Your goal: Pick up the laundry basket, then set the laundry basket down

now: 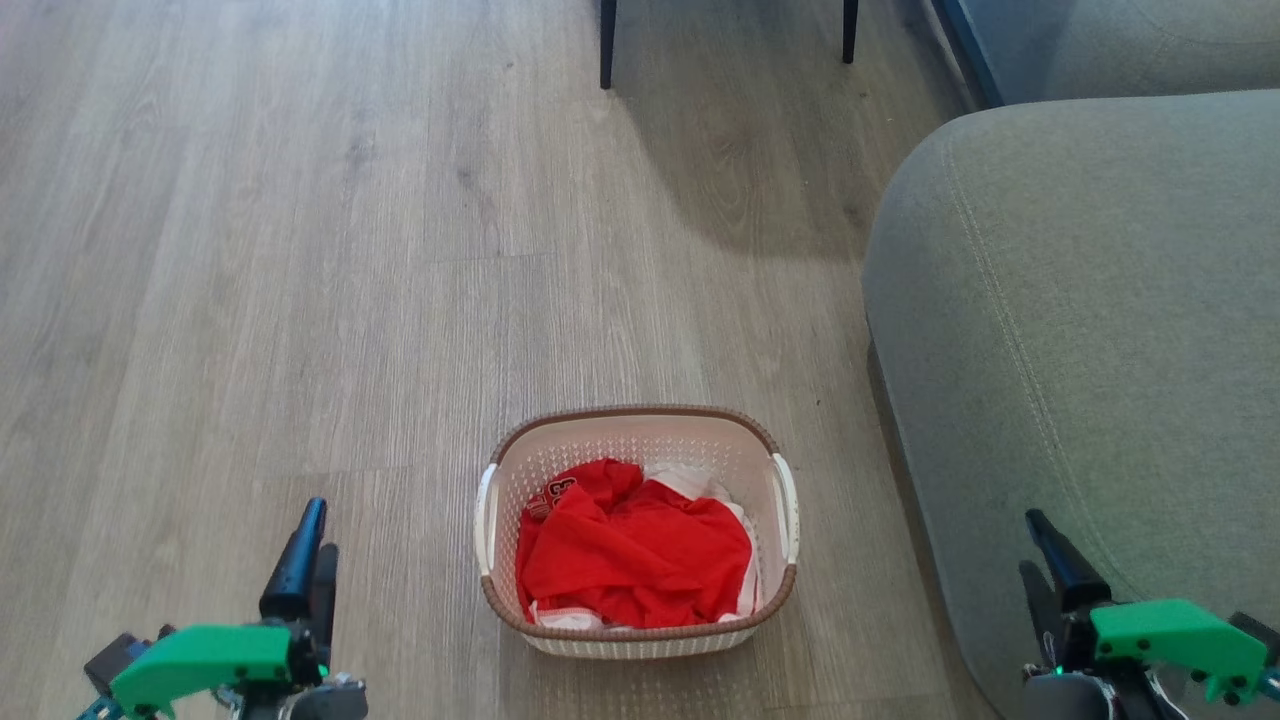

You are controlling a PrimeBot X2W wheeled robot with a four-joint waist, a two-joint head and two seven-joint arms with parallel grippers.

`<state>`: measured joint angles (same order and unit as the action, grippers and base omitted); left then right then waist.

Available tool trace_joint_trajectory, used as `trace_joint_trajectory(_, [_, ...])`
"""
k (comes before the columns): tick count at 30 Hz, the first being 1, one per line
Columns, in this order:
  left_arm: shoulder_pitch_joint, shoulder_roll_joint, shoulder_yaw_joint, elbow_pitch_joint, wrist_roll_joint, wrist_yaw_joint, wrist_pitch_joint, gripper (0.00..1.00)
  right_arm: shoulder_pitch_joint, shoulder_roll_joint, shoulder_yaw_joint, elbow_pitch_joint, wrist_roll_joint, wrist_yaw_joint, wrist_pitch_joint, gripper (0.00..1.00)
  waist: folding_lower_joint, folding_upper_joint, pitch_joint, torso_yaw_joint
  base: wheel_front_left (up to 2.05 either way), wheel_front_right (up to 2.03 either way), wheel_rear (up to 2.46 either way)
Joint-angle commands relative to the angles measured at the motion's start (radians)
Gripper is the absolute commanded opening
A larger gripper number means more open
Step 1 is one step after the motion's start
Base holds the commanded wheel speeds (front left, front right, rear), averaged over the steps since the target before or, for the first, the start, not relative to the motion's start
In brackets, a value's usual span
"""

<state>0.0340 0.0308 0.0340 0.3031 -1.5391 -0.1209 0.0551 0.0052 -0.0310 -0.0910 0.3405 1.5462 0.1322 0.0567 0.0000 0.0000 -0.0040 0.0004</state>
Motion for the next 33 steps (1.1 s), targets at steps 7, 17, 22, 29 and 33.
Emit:
trace_joint_trajectory(7, [-0.047, 0.01, -0.013, -0.072, 0.079, 0.013, -0.025, 1.0, -0.044, -0.007, 0.015, -0.059, -0.092, 0.0, -0.031, 1.0, 0.0, 0.0, -0.001, 0.0, 0.0, 0.0, 0.0])
trace_joint_trajectory(17, [-0.052, 0.011, -0.039, -0.119, 0.247, 0.031, -0.058, 1.0, -0.047, -0.008, 0.04, -0.107, -0.264, 0.0, -0.063, 1.0, 0.0, 0.0, -0.001, 0.001, 0.0, 0.0, 0.0])
trace_joint_trajectory(22, [-0.054, 0.011, -0.055, -0.136, 0.351, 0.044, -0.073, 1.0, -0.048, -0.009, 0.058, -0.126, -0.36, -0.001, -0.078, 1.0, 0.0, 0.0, -0.001, 0.001, 0.0, 0.0, 0.0])
trace_joint_trajectory(29, [-0.054, 0.012, -0.073, -0.153, 0.454, 0.058, -0.09, 1.0, -0.048, -0.01, 0.077, -0.142, -0.453, -0.001, -0.096, 1.0, 0.0, 0.0, -0.001, 0.002, 0.0, 0.0, 0.0])
trace_joint_trajectory(33, [-0.051, 0.012, -0.084, -0.157, 0.53, 0.064, -0.102, 1.0, -0.047, -0.01, 0.089, -0.148, -0.509, -0.001, -0.107, 1.0, 0.0, 0.0, -0.002, 0.001, 0.0, 0.0, 0.0])
